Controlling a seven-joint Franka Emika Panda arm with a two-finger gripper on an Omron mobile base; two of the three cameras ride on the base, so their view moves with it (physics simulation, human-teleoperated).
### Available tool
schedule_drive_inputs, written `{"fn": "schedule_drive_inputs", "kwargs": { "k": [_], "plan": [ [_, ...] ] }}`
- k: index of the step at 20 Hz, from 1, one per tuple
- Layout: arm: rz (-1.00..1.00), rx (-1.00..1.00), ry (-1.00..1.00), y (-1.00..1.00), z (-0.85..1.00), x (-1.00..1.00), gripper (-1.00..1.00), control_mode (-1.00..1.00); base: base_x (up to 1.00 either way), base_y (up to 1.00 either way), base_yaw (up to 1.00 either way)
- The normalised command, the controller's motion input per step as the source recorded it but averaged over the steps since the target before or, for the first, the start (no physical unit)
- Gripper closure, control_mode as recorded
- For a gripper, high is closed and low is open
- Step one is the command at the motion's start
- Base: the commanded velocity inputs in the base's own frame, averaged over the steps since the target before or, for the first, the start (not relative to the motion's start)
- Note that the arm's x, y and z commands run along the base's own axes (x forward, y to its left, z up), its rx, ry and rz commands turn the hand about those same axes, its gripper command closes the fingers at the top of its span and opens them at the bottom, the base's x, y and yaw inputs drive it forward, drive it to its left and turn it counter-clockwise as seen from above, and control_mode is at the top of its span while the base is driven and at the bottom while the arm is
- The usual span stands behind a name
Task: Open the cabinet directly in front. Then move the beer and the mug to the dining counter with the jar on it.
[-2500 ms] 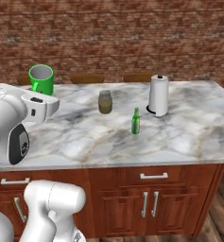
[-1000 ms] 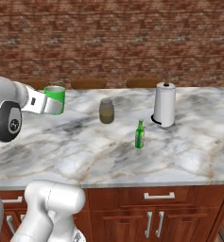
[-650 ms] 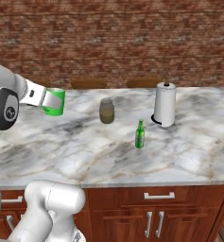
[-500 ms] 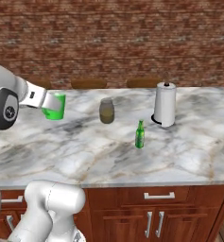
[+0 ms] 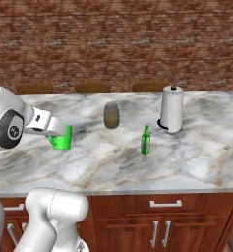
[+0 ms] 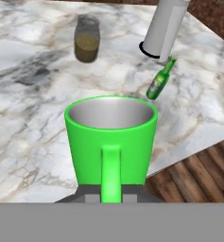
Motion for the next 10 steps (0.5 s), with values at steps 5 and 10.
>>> {"fn": "schedule_drive_inputs", "kwargs": {
  "k": [5, 10],
  "plan": [
    [0.00, 0.00, 0.00, -0.06, -0.31, 0.25, 1.00, -1.00, 0.00, 0.00, 0.00],
    [0.00, 0.00, 0.00, -0.05, -0.11, 0.53, 1.00, -1.00, 0.00, 0.00, 0.00]
  ]
}}
